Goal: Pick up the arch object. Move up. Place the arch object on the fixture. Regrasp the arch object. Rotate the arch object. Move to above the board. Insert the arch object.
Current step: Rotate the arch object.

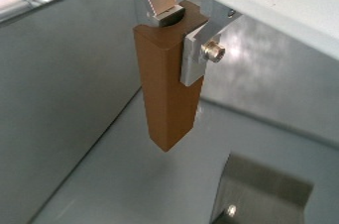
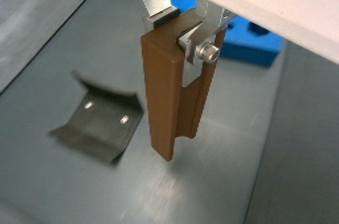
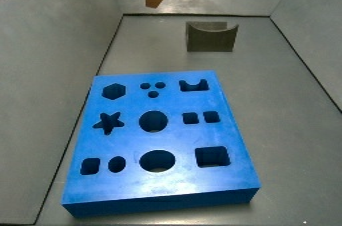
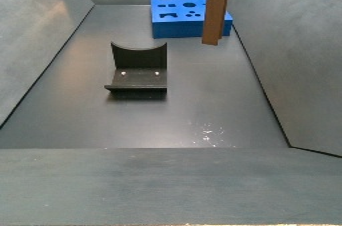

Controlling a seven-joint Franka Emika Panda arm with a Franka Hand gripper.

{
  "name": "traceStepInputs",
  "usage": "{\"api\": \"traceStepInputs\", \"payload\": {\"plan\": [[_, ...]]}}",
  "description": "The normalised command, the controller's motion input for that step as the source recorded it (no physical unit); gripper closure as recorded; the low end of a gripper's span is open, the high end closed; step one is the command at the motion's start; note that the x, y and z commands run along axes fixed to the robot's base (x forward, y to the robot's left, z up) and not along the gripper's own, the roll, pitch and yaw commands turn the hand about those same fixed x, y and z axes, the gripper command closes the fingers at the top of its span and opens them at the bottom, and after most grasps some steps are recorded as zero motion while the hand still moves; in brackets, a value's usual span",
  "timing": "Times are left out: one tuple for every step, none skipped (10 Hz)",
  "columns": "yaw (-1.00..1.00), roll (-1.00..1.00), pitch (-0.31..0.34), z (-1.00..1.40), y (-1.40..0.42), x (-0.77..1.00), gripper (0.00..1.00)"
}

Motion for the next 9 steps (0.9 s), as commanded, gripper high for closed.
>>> {"api": "traceStepInputs", "payload": {"plan": [[-0.29, -0.65, 0.098, 0.05, 0.01, -0.03, 1.00], [-0.15, -0.39, 0.078, 0.05, 0.00, -0.01, 1.00], [-0.07, -0.25, 0.062, 0.05, 0.01, 0.01, 1.00], [-1.00, -0.05, 0.014, 0.00, 0.04, -0.11, 1.00], [-1.00, -0.04, 0.010, -0.01, 0.04, -0.11, 1.00], [-1.00, -0.04, 0.007, 0.01, 0.04, -0.09, 1.00], [-1.00, -0.05, 0.005, 0.02, 0.02, -0.08, 1.00], [-1.00, -0.05, 0.003, 0.03, 0.02, -0.06, 1.00], [-1.00, -0.06, 0.003, 0.03, 0.02, -0.06, 1.00]]}}
